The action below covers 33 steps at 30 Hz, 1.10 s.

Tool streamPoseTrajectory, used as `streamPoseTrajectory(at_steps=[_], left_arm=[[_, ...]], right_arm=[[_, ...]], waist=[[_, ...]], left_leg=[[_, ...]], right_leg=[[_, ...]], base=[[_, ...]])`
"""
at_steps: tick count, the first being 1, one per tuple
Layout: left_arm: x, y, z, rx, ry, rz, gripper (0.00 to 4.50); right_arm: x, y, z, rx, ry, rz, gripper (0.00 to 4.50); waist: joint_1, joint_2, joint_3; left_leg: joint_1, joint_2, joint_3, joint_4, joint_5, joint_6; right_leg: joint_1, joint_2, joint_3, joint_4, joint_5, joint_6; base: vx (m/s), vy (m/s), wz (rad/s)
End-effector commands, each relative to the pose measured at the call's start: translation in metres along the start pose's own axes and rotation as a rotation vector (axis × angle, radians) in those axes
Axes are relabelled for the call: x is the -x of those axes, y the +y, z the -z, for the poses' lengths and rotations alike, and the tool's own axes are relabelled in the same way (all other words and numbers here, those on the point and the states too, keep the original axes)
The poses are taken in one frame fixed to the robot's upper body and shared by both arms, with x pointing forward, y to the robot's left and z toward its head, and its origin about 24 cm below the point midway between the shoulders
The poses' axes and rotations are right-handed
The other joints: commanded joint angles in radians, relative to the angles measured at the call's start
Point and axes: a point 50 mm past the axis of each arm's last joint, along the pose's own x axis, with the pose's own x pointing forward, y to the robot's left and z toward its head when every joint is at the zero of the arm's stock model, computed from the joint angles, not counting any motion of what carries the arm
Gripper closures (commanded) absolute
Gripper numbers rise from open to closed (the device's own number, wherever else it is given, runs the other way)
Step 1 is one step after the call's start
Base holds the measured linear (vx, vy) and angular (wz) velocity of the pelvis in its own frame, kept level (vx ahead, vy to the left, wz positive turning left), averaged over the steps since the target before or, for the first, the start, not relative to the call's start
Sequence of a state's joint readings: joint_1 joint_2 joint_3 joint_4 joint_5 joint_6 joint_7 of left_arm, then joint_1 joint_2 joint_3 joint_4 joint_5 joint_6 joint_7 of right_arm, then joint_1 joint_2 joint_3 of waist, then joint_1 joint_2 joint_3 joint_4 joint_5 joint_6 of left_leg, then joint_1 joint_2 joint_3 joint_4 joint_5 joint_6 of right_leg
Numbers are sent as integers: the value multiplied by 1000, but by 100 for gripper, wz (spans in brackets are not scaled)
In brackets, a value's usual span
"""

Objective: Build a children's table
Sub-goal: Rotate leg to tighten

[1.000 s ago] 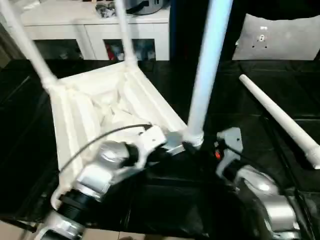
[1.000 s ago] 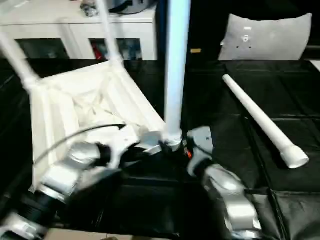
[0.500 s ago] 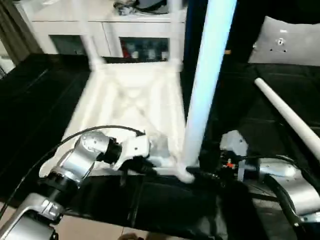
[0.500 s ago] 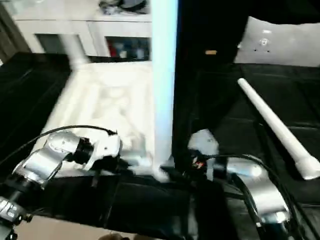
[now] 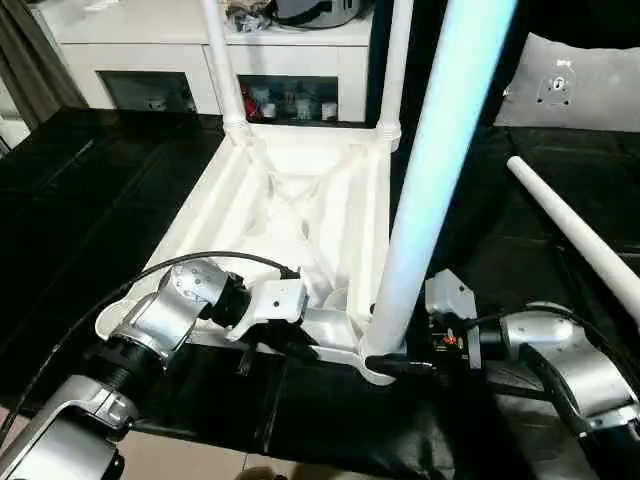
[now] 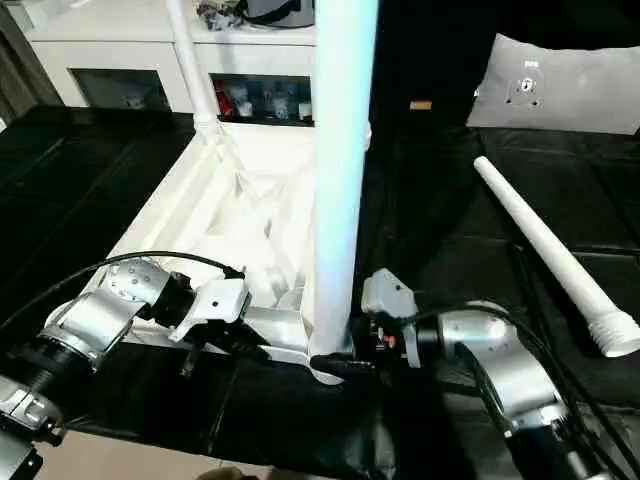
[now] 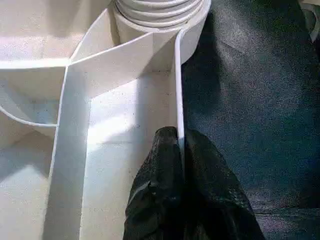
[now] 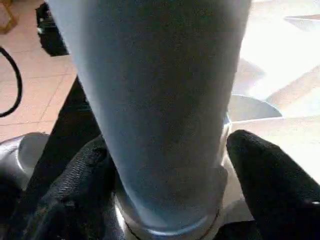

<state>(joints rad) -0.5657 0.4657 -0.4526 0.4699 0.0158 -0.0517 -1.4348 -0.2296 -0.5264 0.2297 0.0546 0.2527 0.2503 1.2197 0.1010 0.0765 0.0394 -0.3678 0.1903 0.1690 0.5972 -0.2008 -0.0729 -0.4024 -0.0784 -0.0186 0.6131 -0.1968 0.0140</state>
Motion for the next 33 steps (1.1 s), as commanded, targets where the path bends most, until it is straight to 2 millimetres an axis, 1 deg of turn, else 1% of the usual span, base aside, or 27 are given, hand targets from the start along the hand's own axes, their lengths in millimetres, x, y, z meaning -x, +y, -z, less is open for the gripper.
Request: streamPoseTrajectory(at_steps=[1,2,4,5,7,11,12,13,14,15,16,17,18,19,20,21,22,23,24,26,27,28,29,30,31,32,33], left_arm=[[-2,-1,-6,-56,28,82,450],[-2,-1,-6,-56,28,82,450],[-2,-1,-6,-51,23,83,450],[-1,-1,-5,-49,24,85,450],[-1,-2,-5,-46,25,86,450],[0,-1,-4,-40,22,72,450],[2,1,-5,-7,-14,6,450],[2,1,-5,-7,-14,6,450],[3,3,-6,27,-42,-55,450],[3,4,-6,54,-52,-107,450],[3,4,-6,56,-52,-112,450],[3,4,-6,69,-51,-131,450],[2,4,-6,97,-53,-173,450],[0,5,-7,124,-67,-215,450],[-2,5,-9,147,-83,-246,450],[-3,5,-9,158,-90,-260,450],[-8,4,-12,193,-114,-317,450],[-8,4,-12,193,-114,-317,450],[-9,3,-13,198,-117,-325,450],[-17,5,-18,243,-133,-410,450],[-18,5,-19,253,-137,-425,450],[-20,5,-20,265,-142,-443,450],[-23,7,-23,277,-140,-487,450],[-27,10,-28,293,-147,-537,450],[-27,10,-28,293,-147,-537,450],[-30,13,-32,304,-151,-583,450],[-30,13,-32,304,-151,-583,450]], right_arm=[[-1,-2,-1,-10,6,-18,119],[-1,-2,-1,-10,6,-18,128],[-1,-1,0,-15,10,-27,128],[-1,-1,0,-18,9,-30,138],[-3,0,0,-28,8,-43,164],[-4,2,0,-42,8,-57,175],[-7,5,1,-57,-8,-51,175],[-7,5,1,-57,-8,-51,178],[-10,7,0,-70,-29,-33,178],[-13,9,-1,-92,-59,-9,178],[-13,9,-1,-94,-62,-7,178],[-15,11,-1,-105,-75,4,178],[-19,13,-1,-122,-89,29,178],[-23,15,-1,-128,-100,53,178],[-27,17,-1,-143,-110,77,178],[-29,17,-1,-150,-114,87,178],[-38,18,-2,-176,-133,158,178],[-38,18,-2,-176,-133,158,178],[-40,18,-2,-182,-135,174,178],[-51,13,-2,-221,-160,291,178],[-53,13,-3,-228,-164,312,178],[-56,12,-3,-237,-169,337,178],[-60,10,-3,-255,-178,383,178],[-64,8,-3,-279,-181,444,178],[-64,8,-3,-279,-181,444,178],[-67,6,-2,-299,-185,485,178],[-67,6,-2,-299,-185,485,178]], waist=[[-3,-15,-62],[-3,-16,-62],[-3,-15,-62],[-2,-17,-62],[-2,-17,-62],[-2,-16,-62],[-2,-8,-63],[-2,-12,-63],[-3,-12,-63],[-3,-12,-61],[-4,-9,-60],[-4,-12,-57],[-6,-14,-56],[-11,-14,-53],[-12,-14,-52],[-17,-11,-49],[-22,-15,-47],[-30,-15,-43],[-38,-15,-46],[-52,-13,-42],[-60,-16,-42],[-61,-16,-44],[-66,-13,-41],[-69,-13,-43],[-69,-13,-43],[-67,-10,-44],[-69,-9,-45]], left_leg=[[5,27,0,-64,-138,59],[6,27,0,-64,-138,59],[4,27,0,-63,-133,58],[4,26,0,-63,-131,59],[5,27,0,-64,-133,58],[5,28,0,-63,-130,58],[5,27,0,-62,-129,56],[5,27,0,-62,-127,55],[6,27,1,-63,-131,54],[5,27,0,-65,-140,50],[5,28,1,-66,-149,47],[6,27,-1,-69,-169,40],[6,28,-2,-73,-181,30],[4,27,-2,-76,-199,20],[6,26,-3,-78,-211,16],[6,26,-4,-82,-224,7],[4,25,-4,-83,-233,3],[-2,23,-8,-89,-246,-5],[4,22,-9,-88,-259,-10],[2,22,-8,-88,-267,-11],[0,17,-9,-87,-274,-11],[2,17,-9,-87,-269,-12],[0,18,-10,-88,-265,-8],[0,18,-9,-87,-262,-8],[2,18,-9,-87,-261,-6],[2,17,-10,-87,-257,-4],[0,18,-9,-87,-249,-3]], right_leg=[[52,-45,22,-61,-83,-265],[51,-45,21,-61,-83,-266],[53,-45,21,-60,-76,-267],[52,-45,21,-60,-75,-266],[52,-45,21,-60,-80,-266],[51,-44,21,-60,-78,-266],[51,-44,21,-59,-71,-268],[52,-43,21,-59,-60,-270],[52,-43,21,-59,-60,-271],[51,-44,21,-60,-74,-270],[50,-44,22,-61,-85,-268],[50,-44,22,-67,-129,-258],[51,-45,23,-67,-159,-249],[49,-45,23,-72,-198,-237],[48,-46,23,-75,-226,-229],[47,-46,23,-80,-269,-213],[46,-44,23,-82,-292,-205],[48,-45,21,-85,-342,-184],[43,-45,22,-90,-374,-167],[38,-43,25,-91,-361,-170],[40,-43,22,-96,-389,-163],[41,-43,22,-95,-394,-158],[38,-42,24,-96,-391,-154],[38,-41,24,-98,-387,-153],[36,-41,25,-99,-385,-153],[37,-40,24,-98,-378,-151],[36,-38,24,-96,-344,-156]], base=[[0,0,0],[0,0,0],[0,0,0],[0,0,0],[0,0,0],[0,0,0],[0,0,0],[0,0,0],[0,0,0],[0,0,0],[0,0,0],[0,0,0],[0,0,0],[0,0,0],[0,0,0],[0,0,0],[0,0,0],[0,0,0],[0,0,0],[0,0,0],[0,0,0],[0,0,0],[0,0,0],[0,0,0],[0,0,0],[0,0,0],[0,0,0]])
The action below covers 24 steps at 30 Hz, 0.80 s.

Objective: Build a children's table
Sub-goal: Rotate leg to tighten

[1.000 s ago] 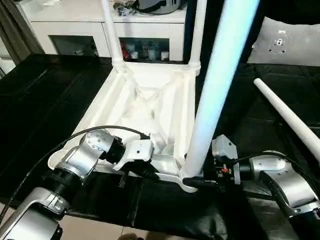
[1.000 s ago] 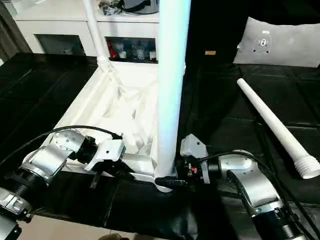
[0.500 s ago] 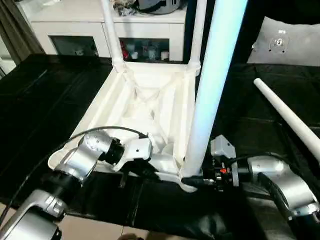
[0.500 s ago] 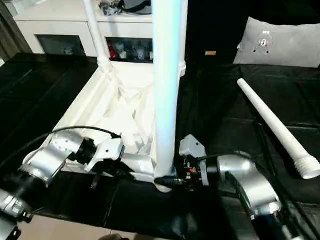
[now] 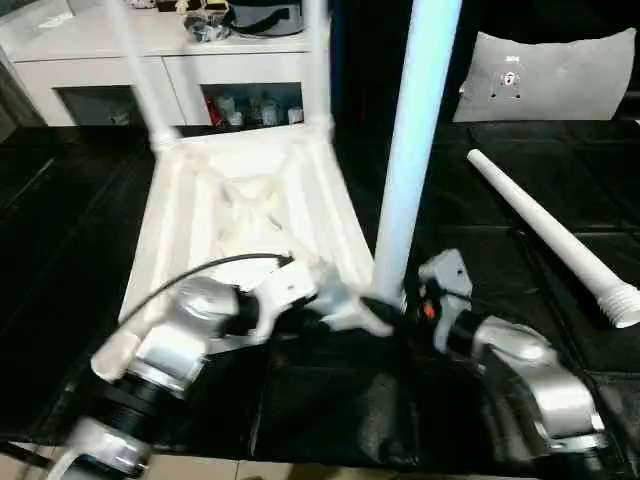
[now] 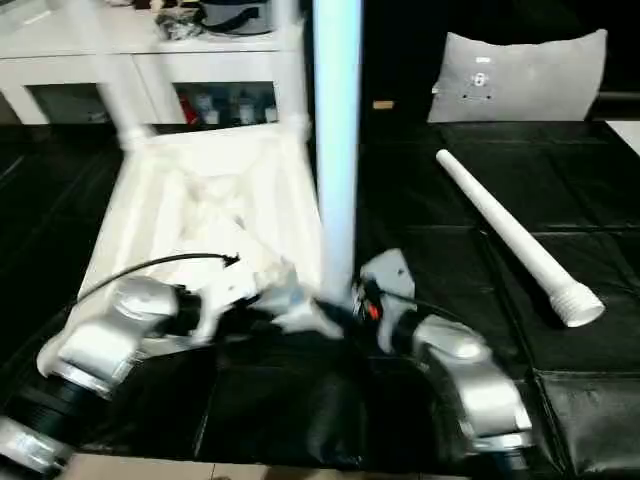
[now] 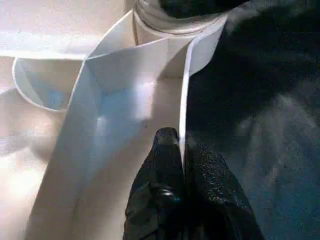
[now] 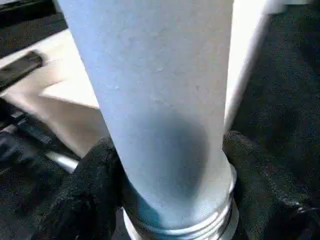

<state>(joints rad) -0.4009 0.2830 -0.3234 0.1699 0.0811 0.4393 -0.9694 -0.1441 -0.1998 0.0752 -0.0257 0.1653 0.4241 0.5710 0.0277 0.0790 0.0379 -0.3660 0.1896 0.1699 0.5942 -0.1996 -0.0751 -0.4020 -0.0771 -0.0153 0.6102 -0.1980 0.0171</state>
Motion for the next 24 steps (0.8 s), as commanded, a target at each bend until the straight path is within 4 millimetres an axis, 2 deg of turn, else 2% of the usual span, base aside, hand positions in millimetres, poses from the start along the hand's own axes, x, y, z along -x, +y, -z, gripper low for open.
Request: streamPoseTrajectory(at_steps=[1,2,5,7,8,10,11,12,14,16,17,19,20,23,24], left_arm=[[-13,1,-28,8,-113,-159,450],[-17,-1,-33,27,-127,-197,450],[-28,-12,-46,33,-163,-226,450],[-31,-16,-49,33,-176,-227,450],[-34,-23,-53,30,-192,-203,450],[-35,-27,-56,34,-198,-186,450],[-34,-28,-56,31,-196,-178,450],[-33,-27,-54,35,-185,-179,450],[-31,-24,-52,31,-174,-183,450],[-26,-19,-47,26,-159,-190,450],[-21,-15,-43,26,-149,-186,450],[-18,-12,-40,28,-143,-179,450],[-16,-10,-38,16,-149,-158,450],[-10,-5,-31,-22,-141,-115,450],[-10,-5,-31,-22,-141,-115,450]], right_arm=[[-24,41,7,-77,10,-133,178],[-28,42,7,-90,8,-93,178],[-35,43,5,-123,2,-22,178],[-37,43,5,-128,3,-3,178],[-38,41,4,-130,-4,27,178],[-39,40,3,-131,-14,54,178],[-38,38,1,-139,-29,72,178],[-37,36,-1,-141,-49,86,178],[-36,35,-2,-139,-63,87,122],[-33,35,-2,-134,-73,78,106],[-30,36,-1,-125,-77,66,106],[-27,36,-1,-118,-78,59,72],[-24,35,0,-106,-82,50,64],[-15,31,2,-72,-92,24,49],[-15,31,2,-72,-92,24,26]], waist=[[5,-1,-45],[3,-9,-44],[4,-7,-48],[6,-10,-49],[6,-3,-51],[5,-5,-52],[5,2,-53],[3,1,-55],[3,0,-54],[1,5,-55],[1,1,-53],[2,4,-53],[1,1,-55],[4,6,-53],[5,4,-56]], left_leg=[[1,18,-10,-82,-250,-2],[-1,18,-8,-81,-242,-2],[-5,16,-8,-79,-201,11],[-6,14,-7,-76,-185,20],[-8,14,-8,-76,-170,24],[-8,15,-7,-75,-153,31],[-8,15,-8,-74,-149,30],[-6,16,-7,-74,-153,30],[-6,16,-7,-74,-147,31],[-5,16,-7,-73,-150,32],[-5,16,-6,-74,-153,33],[-5,16,-7,-75,-158,35],[-6,16,-8,-75,-158,35],[-3,13,-6,-74,-170,34],[-2,16,-6,-73,-166,33]], right_leg=[[34,-39,21,-93,-326,-163],[36,-38,21,-92,-292,-173],[42,-38,21,-88,-232,-180],[44,-38,20,-90,-214,-180],[47,-38,19,-87,-193,-181],[47,-37,19,-85,-150,-189],[48,-37,18,-83,-142,-191],[48,-36,18,-83,-129,-195],[50,-36,16,-82,-107,-201],[50,-36,16,-81,-93,-207],[50,-36,17,-82,-95,-206],[51,-36,17,-81,-97,-206],[53,-36,16,-81,-93,-206],[50,-36,16,-87,-126,-199],[53,-37,17,-83,-113,-201]], base=[[0,0,0],[0,0,0],[0,0,0],[0,0,0],[0,0,0],[0,0,0],[0,0,0],[0,0,0],[0,0,0],[0,0,0],[0,0,0],[0,0,0],[0,0,0],[0,0,0],[0,0,0]])
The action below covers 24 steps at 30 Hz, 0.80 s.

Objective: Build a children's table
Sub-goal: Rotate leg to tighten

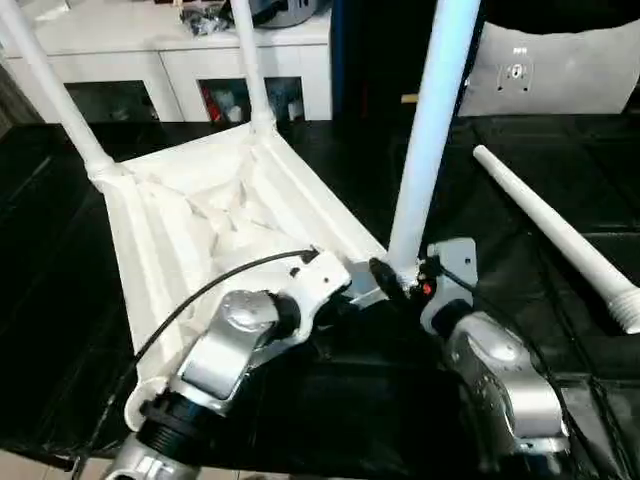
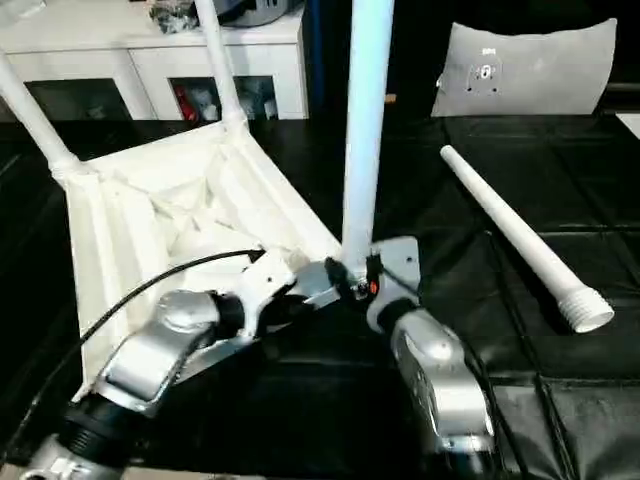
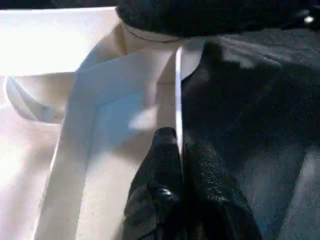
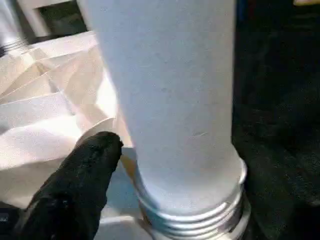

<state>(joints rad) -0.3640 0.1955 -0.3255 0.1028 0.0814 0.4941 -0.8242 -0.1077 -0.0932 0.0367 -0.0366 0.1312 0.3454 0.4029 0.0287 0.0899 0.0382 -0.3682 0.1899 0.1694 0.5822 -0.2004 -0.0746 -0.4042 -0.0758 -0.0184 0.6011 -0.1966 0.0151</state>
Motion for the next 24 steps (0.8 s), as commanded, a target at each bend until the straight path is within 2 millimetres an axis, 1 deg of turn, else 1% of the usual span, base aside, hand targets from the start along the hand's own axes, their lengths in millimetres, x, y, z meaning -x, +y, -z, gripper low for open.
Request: streamPoseTrajectory(at_steps=[1,2,3,4,6,8,9,10,11,13,14,15,17,18,20,21,22,23,24], left_arm=[[5,9,-17,-85,-72,4,450],[11,14,-10,-117,-46,50,450],[18,18,-3,-156,-4,98,450],[18,18,-3,-156,-4,98,450],[26,22,3,-192,36,157,450],[29,23,5,-202,47,184,450],[33,23,7,-212,55,231,450],[36,24,9,-221,64,270,450],[39,25,11,-233,71,314,450],[44,27,15,-264,90,387,450],[45,27,16,-271,96,401,450],[48,27,18,-283,118,455,450],[49,27,18,-291,123,480,450],[50,27,19,-308,136,510,450],[50,27,19,-316,143,517,450],[51,28,19,-333,159,543,450],[52,28,19,-351,171,568,450],[52,28,19,-355,174,575,450],[52,29,19,-358,174,582,450]], right_arm=[[-3,27,5,-19,8,-174,26],[5,16,3,14,-6,-170,21],[13,5,2,46,-15,-168,10],[13,5,2,46,-15,-168,10],[22,-5,1,79,-13,-196,4],[25,-8,0,91,-10,-214,4],[31,-11,-1,111,2,-256,4],[35,-15,-2,136,15,-295,4],[39,-18,-5,144,24,-335,4],[44,-22,-10,162,35,-410,4],[45,-23,-11,168,38,-427,4],[46,-23,-14,198,65,-500,4],[45,-23,-15,205,75,-525,4],[43,-23,-17,221,90,-566,4],[42,-23,-17,229,96,-579,4],[40,-22,-17,267,127,-634,4],[38,-21,-16,290,164,-694,4],[37,-21,-16,293,173,-709,4],[37,-21,-16,295,178,-720,4]], waist=[[2,-5,-54],[4,-4,-53],[6,-3,-54],[8,-3,-54],[8,-3,-52],[11,-2,-54],[12,-1,-55],[15,-5,-57],[15,-4,-57],[23,-5,-58],[25,-5,-57],[28,-6,-58],[34,-4,-58],[37,-5,-59],[41,-4,-58],[47,-9,-59],[53,-7,-59],[52,-11,-58],[56,-10,-58]], left_leg=[[-2,16,-7,-63,-167,35],[-1,16,-7,-64,-174,35],[4,16,-6,-63,-188,35],[3,18,-6,-64,-193,34],[3,19,-7,-66,-202,31],[6,20,-7,-65,-201,34],[6,20,-8,-64,-192,38],[6,20,-7,-61,-178,45],[5,20,-7,-61,-168,49],[7,19,-4,-57,-168,66],[6,19,-4,-57,-168,69],[7,20,-3,-56,-169,68],[8,24,-3,-56,-158,69],[9,24,-3,-55,-156,68],[10,27,-2,-55,-160,63],[11,27,-2,-54,-162,62],[10,26,-1,-54,-161,60],[10,26,0,-54,-160,59],[11,27,1,-53,-169,56]], right_leg=[[54,-37,19,-71,-95,-203],[53,-38,19,-73,-108,-201],[52,-39,21,-75,-124,-200],[52,-38,21,-72,-121,-202],[51,-39,20,-70,-117,-209],[52,-40,20,-70,-111,-215],[54,-40,19,-67,-90,-223],[56,-40,20,-64,-67,-229],[56,-41,20,-61,-51,-232],[56,-42,21,-63,-59,-240],[56,-43,21,-63,-62,-242],[56,-43,20,-63,-69,-245],[54,-44,19,-60,-62,-253],[54,-44,18,-58,-60,-260],[52,-45,19,-56,-63,-266],[53,-46,19,-57,-73,-266],[53,-46,19,-56,-80,-263],[52,-45,19,-57,-86,-262],[51,-46,21,-56,-95,-264]], base=[[0,0,0],[0,0,0],[0,0,0],[0,0,0],[0,0,0],[0,0,0],[0,0,0],[0,0,0],[0,0,0],[0,0,0],[0,0,0],[0,0,0],[0,0,0],[0,0,0],[0,0,0],[0,0,0],[0,0,0],[0,0,0],[0,0,0]])
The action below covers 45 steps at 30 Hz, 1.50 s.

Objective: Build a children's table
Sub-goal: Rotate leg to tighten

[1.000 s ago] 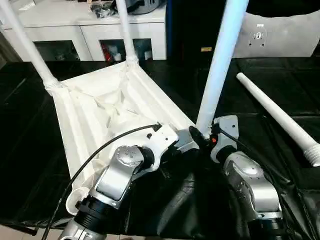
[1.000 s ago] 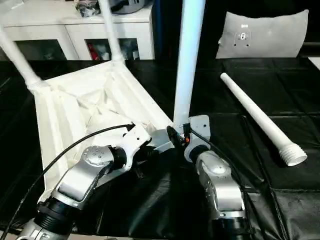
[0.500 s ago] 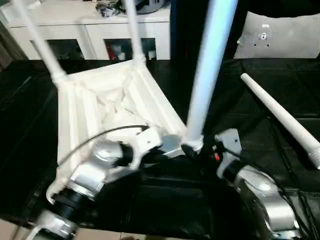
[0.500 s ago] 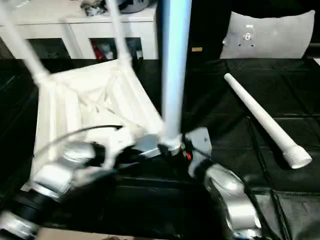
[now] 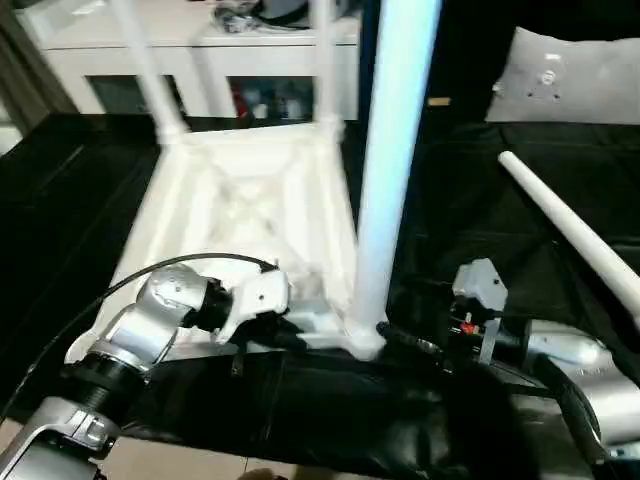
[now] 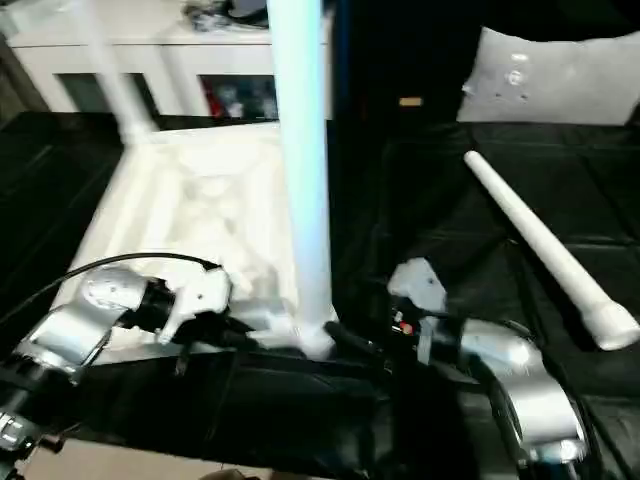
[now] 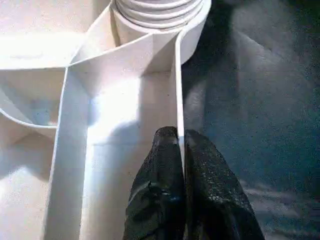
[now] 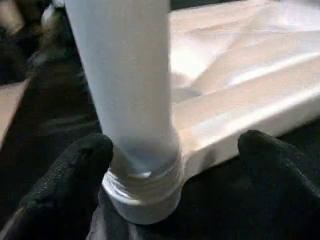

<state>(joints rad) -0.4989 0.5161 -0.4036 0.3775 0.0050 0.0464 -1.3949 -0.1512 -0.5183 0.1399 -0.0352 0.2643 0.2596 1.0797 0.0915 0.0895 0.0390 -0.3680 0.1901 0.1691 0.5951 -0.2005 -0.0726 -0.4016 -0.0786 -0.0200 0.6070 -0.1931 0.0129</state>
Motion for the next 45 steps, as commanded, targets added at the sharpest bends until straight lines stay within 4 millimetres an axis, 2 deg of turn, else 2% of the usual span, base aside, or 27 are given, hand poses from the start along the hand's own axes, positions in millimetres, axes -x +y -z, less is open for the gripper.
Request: streamPoseTrajectory(at_steps=[1,4,6,8,9,10,11,12,13,15,18,20,22,24,27,35,36,38,40,41,42,43,44,45], left_arm=[[-4,-2,-8,-79,23,97,450],[-5,0,-9,-98,27,114,450],[-6,1,-10,-102,25,116,450],[-8,1,-10,-107,23,118,450],[-9,1,-10,-110,24,119,450],[-10,2,-10,-112,25,120,450],[-10,2,-10,-114,25,122,450],[-10,2,-10,-114,25,122,450],[-10,2,-10,-116,24,123,450],[-10,3,-10,-119,28,125,450],[-10,3,-9,-121,31,128,450],[-10,3,-9,-121,31,128,450],[-10,4,-9,-121,33,129,450],[-9,4,-8,-119,35,128,450],[-9,5,-8,-118,35,122,450],[-6,3,-8,-21,-54,-45,450],[-7,3,-9,-4,-63,-74,450],[-8,2,-10,36,-82,-135,450],[-11,1,-13,83,-114,-212,450],[-14,0,-15,105,-130,-249,450],[-17,-1,-18,118,-139,-288,450],[-21,-1,-20,136,-147,-324,450],[-21,-1,-20,136,-147,-324,450],[-30,1,-27,182,-175,-418,450]], right_arm=[[-2,0,0,10,21,-44,4],[-7,0,-1,6,40,-114,4],[-9,1,-1,4,46,-132,4],[-12,0,-1,-5,52,-161,33],[-14,0,-1,-9,52,-172,41],[-16,-1,-2,-16,49,-180,41],[-18,-1,-2,-22,46,-189,45],[-18,-1,-2,-22,46,-189,60],[-20,-1,-2,-26,53,-205,73],[-21,-1,-1,-32,59,-220,85],[-23,-1,-1,-46,68,-245,118],[-24,-1,-2,-50,71,-254,125],[-25,-1,-2,-58,72,-267,136],[-25,-1,-2,-62,76,-279,163],[-25,0,-2,-68,78,-289,180],[-30,13,3,-146,11,-241,192],[-31,15,4,-159,3,-221,193],[-34,19,7,-177,-12,-177,193],[-39,22,10,-197,-25,-98,193],[-42,23,12,-208,-33,-51,193],[-45,23,14,-221,-37,-5,194],[-48,23,15,-236,-38,41,194],[-48,23,15,-236,-38,41,194],[-55,21,16,-274,-50,167,194]], waist=[[-5,-11,-58],[-4,-18,-58],[-5,-16,-58],[-4,-16,-58],[-3,-21,-59],[-3,-20,-59],[-3,-24,-60],[-2,-21,-60],[-3,-24,-61],[-2,-23,-61],[-2,-28,-60],[-1,-25,-59],[-1,-31,-59],[-1,-30,-59],[0,-32,-59],[1,-32,-59],[0,-27,-58],[-6,-35,-53],[-12,-33,-47],[-13,-29,-45],[-21,-36,-43],[-28,-34,-43],[-34,-36,-42],[-43,-35,-42]], left_leg=[[9,26,1,-66,-174,51],[7,25,0,-66,-175,46],[6,26,-1,-67,-177,42],[7,27,0,-67,-178,41],[7,27,0,-66,-174,42],[6,26,0,-65,-166,44],[6,26,0,-65,-162,45],[6,26,0,-65,-158,46],[6,27,0,-64,-152,47],[6,27,0,-64,-150,48],[5,26,1,-65,-159,48],[7,28,1,-66,-168,44],[6,27,1,-66,-164,43],[6,28,1,-66,-162,42],[5,28,1,-66,-155,42],[5,30,0,-68,-156,40],[6,30,0,-69,-164,38],[5,31,0,-75,-193,28],[4,29,-3,-82,-232,12],[7,26,-3,-83,-253,9],[1,25,-6,-87,-261,0],[2,26,-8,-89,-266,-12],[3,23,-7,-88,-274,-10],[3,22,-8,-87,-285,-9]], right_leg=[[49,-44,23,-63,-112,-257],[50,-45,22,-63,-138,-251],[49,-45,22,-62,-148,-252],[47,-45,23,-63,-153,-251],[47,-45,23,-61,-150,-252],[48,-44,23,-61,-143,-251],[48,-44,22,-61,-138,-252],[48,-44,22,-60,-130,-252],[49,-44,22,-59,-119,-254],[48,-44,22,-58,-111,-257],[49,-44,22,-59,-132,-256],[46,-45,23,-61,-150,-254],[47,-45,23,-60,-154,-250],[47,-46,23,-61,-161,-248],[47,-45,23,-59,-141,-250],[46,-46,24,-60,-144,-246],[44,-45,24,-59,-150,-245],[44,-46,25,-66,-202,-234],[40,-46,25,-75,-294,-203],[37,-45,24,-81,-342,-191],[41,-46,24,-84,-385,-169],[39,-45,25,-84,-404,-154],[35,-45,25,-89,-420,-150],[36,-44,25,-91,-445,-140]], base=[[0,0,0],[0,0,0],[0,0,0],[0,0,0],[0,0,0],[0,0,0],[0,0,0],[0,0,0],[0,0,0],[0,0,0],[0,0,0],[0,0,0],[0,0,0],[0,0,0],[0,0,0],[0,0,0],[0,0,0],[0,0,0],[0,0,0],[0,0,0],[0,0,0],[0,0,0],[0,0,0],[0,0,0]])
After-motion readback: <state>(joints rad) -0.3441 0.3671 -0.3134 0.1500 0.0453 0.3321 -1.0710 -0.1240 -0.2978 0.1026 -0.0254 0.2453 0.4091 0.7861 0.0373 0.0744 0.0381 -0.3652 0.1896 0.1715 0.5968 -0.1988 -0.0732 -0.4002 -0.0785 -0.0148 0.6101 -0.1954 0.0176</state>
